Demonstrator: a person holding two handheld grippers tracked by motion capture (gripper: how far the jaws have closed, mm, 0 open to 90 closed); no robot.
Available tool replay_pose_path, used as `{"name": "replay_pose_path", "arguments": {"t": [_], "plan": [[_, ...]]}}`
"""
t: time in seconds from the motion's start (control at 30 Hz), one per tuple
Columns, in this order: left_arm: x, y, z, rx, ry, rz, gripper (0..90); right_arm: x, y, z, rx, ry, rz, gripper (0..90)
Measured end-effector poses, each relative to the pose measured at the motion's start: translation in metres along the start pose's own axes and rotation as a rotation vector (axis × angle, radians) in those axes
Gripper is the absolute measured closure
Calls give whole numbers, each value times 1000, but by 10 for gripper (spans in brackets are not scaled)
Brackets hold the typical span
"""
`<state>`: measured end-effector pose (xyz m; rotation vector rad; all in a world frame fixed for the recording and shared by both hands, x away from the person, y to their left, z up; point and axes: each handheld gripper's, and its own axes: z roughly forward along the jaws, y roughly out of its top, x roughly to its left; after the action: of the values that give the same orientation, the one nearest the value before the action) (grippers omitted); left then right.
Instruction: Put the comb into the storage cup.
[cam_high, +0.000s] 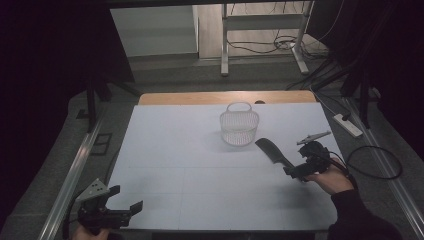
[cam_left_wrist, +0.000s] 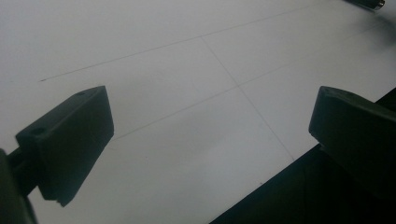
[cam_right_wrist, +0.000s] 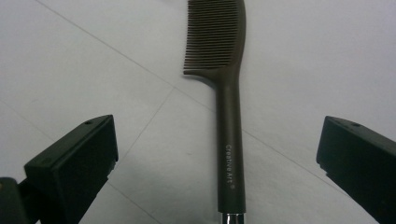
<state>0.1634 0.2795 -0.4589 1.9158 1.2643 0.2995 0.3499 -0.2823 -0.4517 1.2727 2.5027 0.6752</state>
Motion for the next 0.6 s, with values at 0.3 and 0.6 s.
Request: {"name": "replay_pose_path", "arguments": {"t": [0.3,0.6], "plan": [[0,0,0,1,0,0,7,-7,1,16,49,-8,19,0],[0,0,0,0,-1,0,6,-10,-5,42,117,-11,-6,0]]}}
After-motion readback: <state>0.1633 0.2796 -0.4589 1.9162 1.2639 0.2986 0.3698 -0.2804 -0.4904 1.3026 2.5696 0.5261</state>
